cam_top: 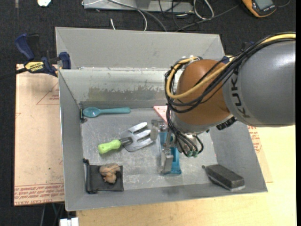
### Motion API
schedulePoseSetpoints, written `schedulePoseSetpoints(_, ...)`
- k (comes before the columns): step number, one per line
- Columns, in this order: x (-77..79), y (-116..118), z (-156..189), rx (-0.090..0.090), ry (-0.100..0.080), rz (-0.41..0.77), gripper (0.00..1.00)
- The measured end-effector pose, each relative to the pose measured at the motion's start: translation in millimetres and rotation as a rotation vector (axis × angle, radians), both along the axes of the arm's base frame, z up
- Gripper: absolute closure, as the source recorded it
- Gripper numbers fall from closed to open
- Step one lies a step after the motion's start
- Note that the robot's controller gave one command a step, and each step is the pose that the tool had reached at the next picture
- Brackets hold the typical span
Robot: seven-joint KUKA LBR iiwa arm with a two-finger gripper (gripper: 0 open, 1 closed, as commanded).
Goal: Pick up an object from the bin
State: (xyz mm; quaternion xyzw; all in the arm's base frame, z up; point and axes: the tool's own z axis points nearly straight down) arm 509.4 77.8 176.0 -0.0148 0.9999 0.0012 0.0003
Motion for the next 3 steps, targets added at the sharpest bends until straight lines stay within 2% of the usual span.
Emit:
schedulePoseSetpoints(1, -7.5, 37.3, -57.7, 0.002, -0.004, -0.055, 0.00)
schedulePoseSetpoints(2, 5.9, 91.2, -76.5, 0.000, -0.005, 0.109, 0.00)
schedulePoseSetpoints(3, -3.9, 110.6, -84.4, 0.001, -0.001, 0.151, 0.00)
